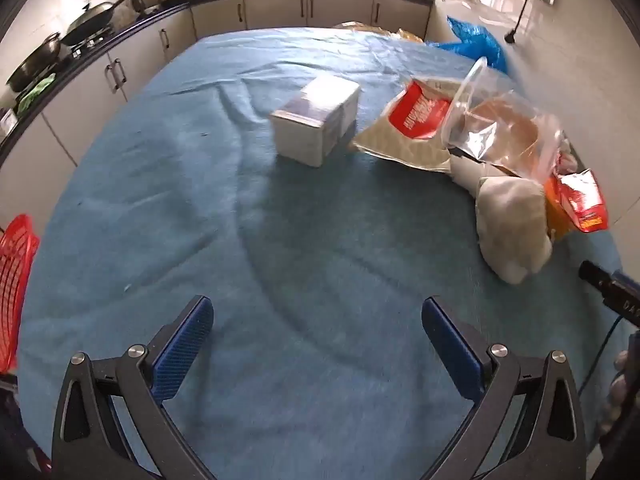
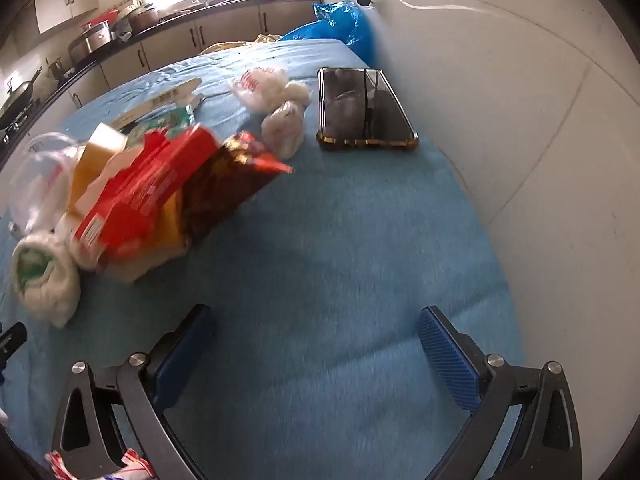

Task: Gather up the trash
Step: 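Move both tools over the table toward the white medicine box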

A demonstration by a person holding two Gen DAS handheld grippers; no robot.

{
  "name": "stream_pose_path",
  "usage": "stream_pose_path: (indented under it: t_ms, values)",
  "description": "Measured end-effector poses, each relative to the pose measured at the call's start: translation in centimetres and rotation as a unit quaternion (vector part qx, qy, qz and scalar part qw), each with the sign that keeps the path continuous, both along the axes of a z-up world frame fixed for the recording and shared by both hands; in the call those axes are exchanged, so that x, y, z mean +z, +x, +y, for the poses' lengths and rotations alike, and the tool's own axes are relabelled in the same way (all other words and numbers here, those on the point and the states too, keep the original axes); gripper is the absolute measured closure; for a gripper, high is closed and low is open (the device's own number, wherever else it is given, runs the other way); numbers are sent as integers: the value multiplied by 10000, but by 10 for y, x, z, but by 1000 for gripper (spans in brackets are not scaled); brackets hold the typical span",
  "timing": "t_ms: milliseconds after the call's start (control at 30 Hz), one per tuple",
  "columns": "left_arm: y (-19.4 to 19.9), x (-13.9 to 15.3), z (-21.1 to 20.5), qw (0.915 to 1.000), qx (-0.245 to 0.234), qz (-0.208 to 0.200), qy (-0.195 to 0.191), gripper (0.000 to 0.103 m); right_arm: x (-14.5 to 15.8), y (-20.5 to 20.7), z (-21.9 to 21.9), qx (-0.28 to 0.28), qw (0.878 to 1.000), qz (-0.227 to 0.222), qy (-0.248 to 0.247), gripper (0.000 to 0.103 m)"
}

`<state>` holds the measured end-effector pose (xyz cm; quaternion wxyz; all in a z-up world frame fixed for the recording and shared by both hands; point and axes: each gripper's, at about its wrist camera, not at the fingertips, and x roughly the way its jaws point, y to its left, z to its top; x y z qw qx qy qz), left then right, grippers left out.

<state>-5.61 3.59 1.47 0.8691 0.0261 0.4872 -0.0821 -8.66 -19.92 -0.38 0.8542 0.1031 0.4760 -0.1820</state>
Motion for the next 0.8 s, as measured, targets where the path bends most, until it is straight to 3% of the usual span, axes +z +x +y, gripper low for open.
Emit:
stream_pose_path:
  t_ms: [167, 300, 500, 700, 800]
  values:
    - [-26, 12, 28, 9993, 239, -182, -229, 0, 3, -13, 8, -51, 9999, -71, 143, 0]
    - [-45, 24, 38, 9980, 384, -466, -167, 0, 9, -27, 22, 41, 9986, -256, 456, 0]
    - [-73, 44, 44, 9937, 597, -941, -78, 0, 22, -43, 59, 343, 9964, -580, 520, 0]
    - [-103, 61, 50, 9864, 718, -1477, 83, 0, 45, -65, 99, 682, 9900, -1230, 142, 1]
    - [-113, 68, 51, 9818, 779, -1725, 129, 0, 55, -83, 110, 757, 9789, -1894, -87, 1]
